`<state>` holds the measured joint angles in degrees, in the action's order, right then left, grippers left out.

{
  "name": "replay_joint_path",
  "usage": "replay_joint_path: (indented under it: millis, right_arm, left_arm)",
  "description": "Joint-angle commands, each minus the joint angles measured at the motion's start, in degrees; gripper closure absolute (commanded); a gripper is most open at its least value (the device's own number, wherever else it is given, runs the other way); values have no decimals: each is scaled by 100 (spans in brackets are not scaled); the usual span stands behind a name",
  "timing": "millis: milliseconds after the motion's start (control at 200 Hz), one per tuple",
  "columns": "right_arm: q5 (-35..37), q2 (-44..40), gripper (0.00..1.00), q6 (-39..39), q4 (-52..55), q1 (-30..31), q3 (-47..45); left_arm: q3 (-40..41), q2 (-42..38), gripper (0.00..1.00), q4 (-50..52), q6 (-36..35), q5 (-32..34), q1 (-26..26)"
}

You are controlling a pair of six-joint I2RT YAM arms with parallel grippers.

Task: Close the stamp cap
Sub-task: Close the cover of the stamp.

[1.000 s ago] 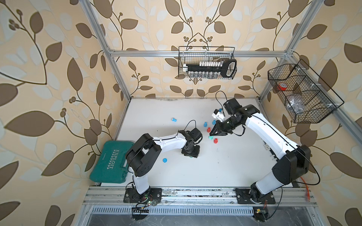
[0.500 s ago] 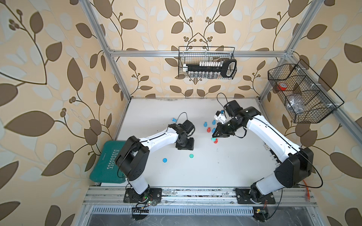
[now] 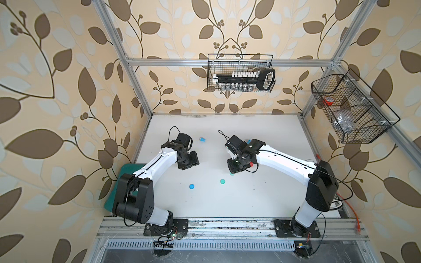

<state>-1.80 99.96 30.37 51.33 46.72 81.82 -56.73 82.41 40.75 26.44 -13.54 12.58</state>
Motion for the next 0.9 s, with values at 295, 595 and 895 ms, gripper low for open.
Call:
replay_joint_path:
  millis: [295,595,895]
  right_arm:
    - [277,701,98,502,-737,559,84]
    - [389,952,99,505,-916,667,18]
    - [681,1111,99,498,-994,711,-78]
  left_arm:
    - [175,-328,47,69,-218,-211,-316]
    - [215,-296,48,20,-209,-263,-397]
    - [305,-361,48,4,-188,-239,-414]
